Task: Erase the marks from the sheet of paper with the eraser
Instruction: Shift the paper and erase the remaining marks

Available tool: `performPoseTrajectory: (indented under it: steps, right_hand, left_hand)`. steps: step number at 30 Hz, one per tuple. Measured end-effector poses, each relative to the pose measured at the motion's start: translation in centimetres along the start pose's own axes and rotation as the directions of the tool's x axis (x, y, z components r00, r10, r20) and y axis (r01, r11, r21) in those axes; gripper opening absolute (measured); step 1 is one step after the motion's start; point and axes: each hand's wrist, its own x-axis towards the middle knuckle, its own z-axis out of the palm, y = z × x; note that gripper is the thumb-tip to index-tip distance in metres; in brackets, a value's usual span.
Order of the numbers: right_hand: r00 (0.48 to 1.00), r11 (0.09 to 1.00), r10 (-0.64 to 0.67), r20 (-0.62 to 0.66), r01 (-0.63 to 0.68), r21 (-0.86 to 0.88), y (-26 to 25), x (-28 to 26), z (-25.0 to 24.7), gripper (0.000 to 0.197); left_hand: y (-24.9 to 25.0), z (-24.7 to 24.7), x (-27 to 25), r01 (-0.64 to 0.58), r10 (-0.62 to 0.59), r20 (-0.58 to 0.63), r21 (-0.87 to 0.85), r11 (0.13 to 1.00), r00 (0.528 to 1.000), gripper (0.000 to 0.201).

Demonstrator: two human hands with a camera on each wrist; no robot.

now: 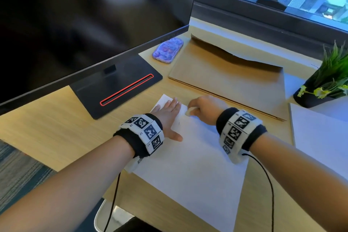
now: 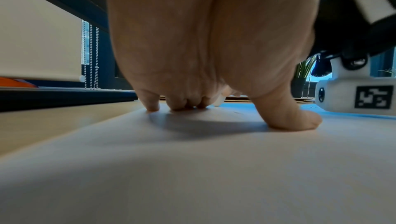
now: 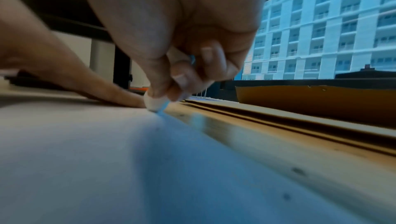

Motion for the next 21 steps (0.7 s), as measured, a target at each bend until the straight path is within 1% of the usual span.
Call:
performPoseTrajectory:
  steps: [2, 3, 5, 7, 8, 9, 11, 12, 13, 15, 18, 19, 20, 21]
  right_hand:
    - [0.997, 1.000, -0.002, -0.082, 0.001, -0.006, -0.6, 0.3, 0.1, 0.027]
    - [0.996, 0.999, -0.010, -0.088, 0.006, -0.036, -0.7, 0.3, 0.2, 0.028]
    - [1.000, 0.992, -0.023, -0.005, 0.022, -0.125, -0.4, -0.2, 0.1, 0.029]
    - [0.996, 0.985, -0.021, 0.090, 0.036, -0.167, -0.1, -0.9, -0.6, 0.028]
    - [0.995, 0.984, -0.025, 0.096, 0.041, -0.172, -0.1, -0.9, -0.9, 0.027]
    - [0.997, 0.983, -0.037, 0.070, 0.048, -0.175, -0.2, -0.7, -1.1, 0.027]
    - [0.998, 0.985, -0.061, -0.032, 0.055, -0.163, -0.7, 0.1, -0.8, 0.029]
    - [0.996, 0.988, -0.059, -0.063, 0.049, -0.150, -1.0, 0.3, -0.6, 0.031]
    - [0.996, 0.988, -0.051, -0.066, 0.041, -0.146, -1.2, 0.2, -0.4, 0.032]
    - [0.999, 0.981, -0.038, -0.009, 0.035, -0.191, -0.9, -0.2, -0.3, 0.032]
    - [0.991, 0.958, 0.006, 0.132, 0.032, -0.283, -0.4, -1.4, -1.0, 0.030]
    - [0.989, 0.958, 0.017, 0.146, 0.025, -0.286, -0.4, -1.4, -1.4, 0.029]
    - [0.991, 0.960, 0.018, 0.135, 0.020, -0.279, -0.5, -1.2, -1.6, 0.029]
    - [0.996, 0.964, 0.003, 0.094, 0.022, -0.265, -0.6, -0.8, -1.6, 0.029]
  left_hand:
    - [0.0, 0.0, 0.0, -0.002, 0.002, 0.001, 0.006, 1.000, 1.000, 0.110]
    - [0.1, 0.0, 0.0, -0.001, 0.001, 0.002, 0.007, 1.000, 1.000, 0.110]
    - [0.1, -0.1, 0.0, 0.001, -0.001, 0.003, 0.013, 1.000, 1.000, 0.111]
    - [0.1, 0.0, 0.2, 0.003, -0.003, 0.008, 0.020, 1.000, 1.000, 0.111]
    - [0.1, 0.0, 0.2, 0.004, -0.004, 0.009, 0.023, 1.000, 1.000, 0.111]
    - [0.1, 0.0, 0.2, 0.004, -0.004, 0.006, 0.027, 1.000, 1.000, 0.110]
    - [0.1, 0.1, 0.2, 0.002, -0.002, -0.003, 0.035, 0.999, 1.000, 0.109]
    - [0.1, 0.1, 0.1, 0.002, -0.002, -0.006, 0.037, 0.999, 1.000, 0.109]
    - [0.1, 0.1, 0.1, 0.004, -0.004, -0.005, 0.036, 0.999, 1.000, 0.109]
    - [0.1, 0.0, 0.2, 0.008, -0.008, -0.004, 0.031, 0.999, 1.000, 0.110]
    - [0.1, 0.1, 0.3, 0.012, -0.012, 0.000, 0.034, 0.999, 1.000, 0.111]
    - [0.1, 0.1, 0.4, 0.013, -0.013, 0.000, 0.033, 0.999, 1.000, 0.112]
    - [0.1, 0.2, 0.4, 0.012, -0.012, 0.001, 0.031, 0.999, 1.000, 0.112]
    - [0.0, 0.2, 0.4, 0.011, -0.011, -0.002, 0.034, 0.999, 1.000, 0.112]
